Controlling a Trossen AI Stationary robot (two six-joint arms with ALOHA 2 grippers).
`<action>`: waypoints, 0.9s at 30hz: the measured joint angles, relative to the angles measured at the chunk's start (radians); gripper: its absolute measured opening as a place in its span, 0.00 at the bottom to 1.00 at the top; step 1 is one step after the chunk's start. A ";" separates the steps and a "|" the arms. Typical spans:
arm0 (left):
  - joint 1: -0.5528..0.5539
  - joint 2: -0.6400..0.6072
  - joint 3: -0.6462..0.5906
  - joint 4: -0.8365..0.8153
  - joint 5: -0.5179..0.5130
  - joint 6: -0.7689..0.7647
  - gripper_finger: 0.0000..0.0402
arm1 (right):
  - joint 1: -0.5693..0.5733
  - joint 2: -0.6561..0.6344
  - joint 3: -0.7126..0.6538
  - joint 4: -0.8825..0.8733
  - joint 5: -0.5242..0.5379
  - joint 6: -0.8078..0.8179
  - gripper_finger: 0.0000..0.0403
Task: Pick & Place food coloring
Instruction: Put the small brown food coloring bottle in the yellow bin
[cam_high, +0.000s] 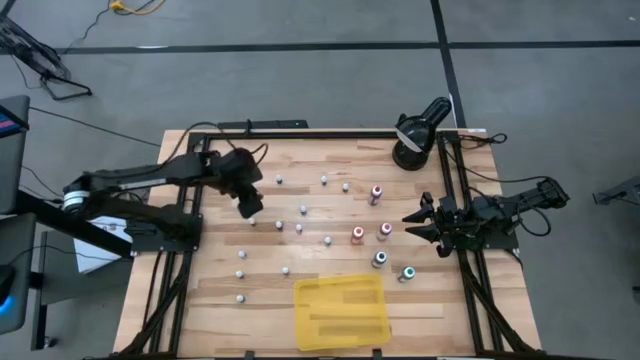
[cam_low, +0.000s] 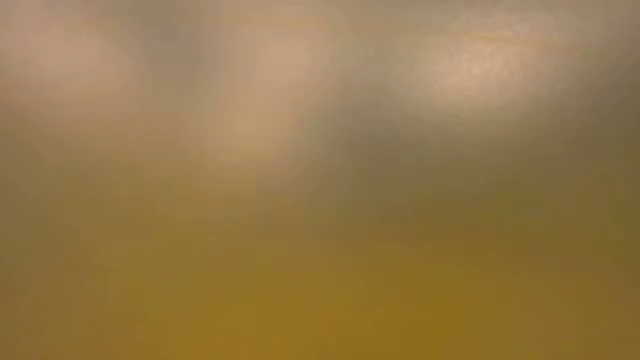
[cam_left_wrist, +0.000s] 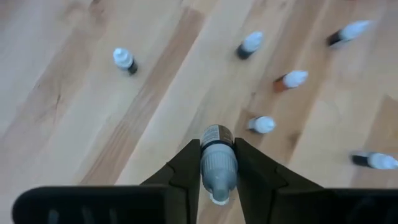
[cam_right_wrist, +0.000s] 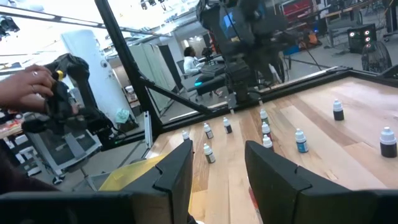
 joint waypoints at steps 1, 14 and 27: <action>-0.009 -0.020 0.000 -0.006 0.000 0.000 0.17 | 0.000 0.000 0.000 0.000 0.000 0.000 0.34; -0.215 -0.093 0.000 -0.044 -0.001 0.120 0.17 | 0.000 0.000 0.000 0.000 0.000 0.000 0.34; -0.628 0.082 0.103 0.022 -0.051 0.142 0.18 | 0.000 0.000 0.000 0.000 0.000 0.000 0.34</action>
